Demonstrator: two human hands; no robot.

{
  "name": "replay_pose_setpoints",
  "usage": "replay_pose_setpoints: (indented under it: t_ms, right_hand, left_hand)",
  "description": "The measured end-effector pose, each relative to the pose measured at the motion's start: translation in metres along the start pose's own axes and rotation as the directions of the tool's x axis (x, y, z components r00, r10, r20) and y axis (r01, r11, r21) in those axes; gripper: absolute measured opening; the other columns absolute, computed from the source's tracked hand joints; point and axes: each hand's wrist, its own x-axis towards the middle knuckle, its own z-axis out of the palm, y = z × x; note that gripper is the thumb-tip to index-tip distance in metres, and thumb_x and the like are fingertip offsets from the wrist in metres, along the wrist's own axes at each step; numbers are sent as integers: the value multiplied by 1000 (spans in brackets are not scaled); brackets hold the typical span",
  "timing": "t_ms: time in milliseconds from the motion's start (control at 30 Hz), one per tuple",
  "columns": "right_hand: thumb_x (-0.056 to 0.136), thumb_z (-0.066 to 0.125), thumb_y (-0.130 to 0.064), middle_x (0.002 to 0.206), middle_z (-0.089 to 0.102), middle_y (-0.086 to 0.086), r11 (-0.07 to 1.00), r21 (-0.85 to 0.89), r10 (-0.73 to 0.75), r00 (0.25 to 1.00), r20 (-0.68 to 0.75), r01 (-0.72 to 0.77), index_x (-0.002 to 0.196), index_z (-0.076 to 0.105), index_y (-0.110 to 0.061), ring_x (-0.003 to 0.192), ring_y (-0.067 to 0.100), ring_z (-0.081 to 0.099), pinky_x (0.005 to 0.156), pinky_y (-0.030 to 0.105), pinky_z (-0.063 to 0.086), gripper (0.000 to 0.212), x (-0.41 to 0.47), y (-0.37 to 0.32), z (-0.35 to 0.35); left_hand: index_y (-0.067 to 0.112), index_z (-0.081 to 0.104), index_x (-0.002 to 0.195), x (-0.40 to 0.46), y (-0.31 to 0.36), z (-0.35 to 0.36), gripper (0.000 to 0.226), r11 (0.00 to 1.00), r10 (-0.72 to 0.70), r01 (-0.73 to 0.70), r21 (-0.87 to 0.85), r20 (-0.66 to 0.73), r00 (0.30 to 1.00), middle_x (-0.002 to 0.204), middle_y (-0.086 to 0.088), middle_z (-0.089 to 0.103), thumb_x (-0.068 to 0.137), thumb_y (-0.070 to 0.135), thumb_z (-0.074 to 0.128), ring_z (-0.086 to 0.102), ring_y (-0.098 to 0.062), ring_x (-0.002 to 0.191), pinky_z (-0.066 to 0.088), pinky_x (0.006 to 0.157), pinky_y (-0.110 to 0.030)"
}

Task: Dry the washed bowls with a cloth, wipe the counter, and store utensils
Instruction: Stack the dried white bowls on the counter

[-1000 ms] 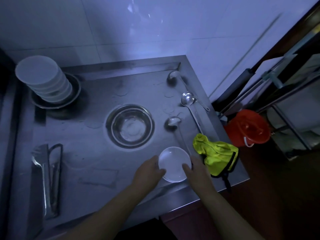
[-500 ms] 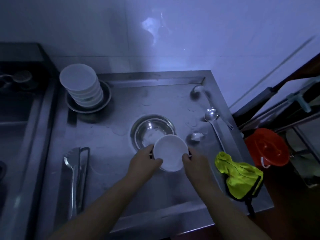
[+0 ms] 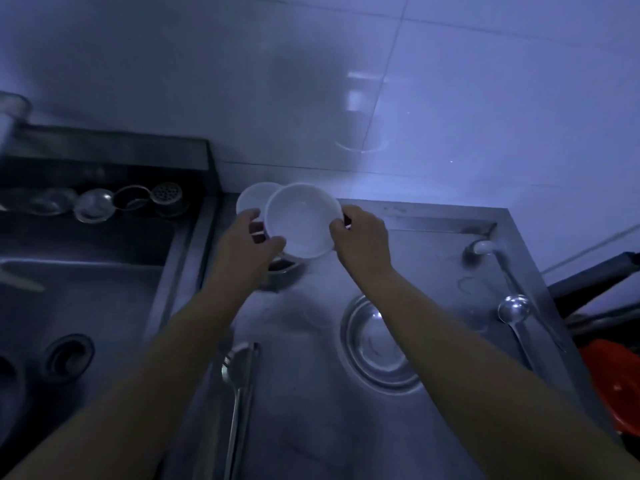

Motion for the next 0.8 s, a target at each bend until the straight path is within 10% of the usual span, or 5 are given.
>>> replay_pose_setpoints:
  t_ms: [367, 800]
  right_hand:
    - [87, 46, -15, 51, 31, -1, 996, 23, 81, 994, 77, -83, 56, 31, -14, 47, 12, 26, 46, 29, 19, 35, 63, -30, 65]
    - [98, 40, -29, 69, 60, 2, 988, 132, 69, 991, 115, -84, 74, 54, -8, 69, 20, 58, 58, 29, 38, 35, 48, -13, 69]
  left_hand:
    - [9, 57, 122, 78, -19, -30, 36, 999, -9, 12, 53, -65, 998, 102, 1, 58, 87, 15, 59, 53, -12, 92, 37, 74, -17]
    - [21, 57, 97, 70, -30, -27, 13, 995, 74, -69, 68, -71, 995, 91, 6, 60, 85, 17, 55, 55, 2, 81, 37, 65, -16]
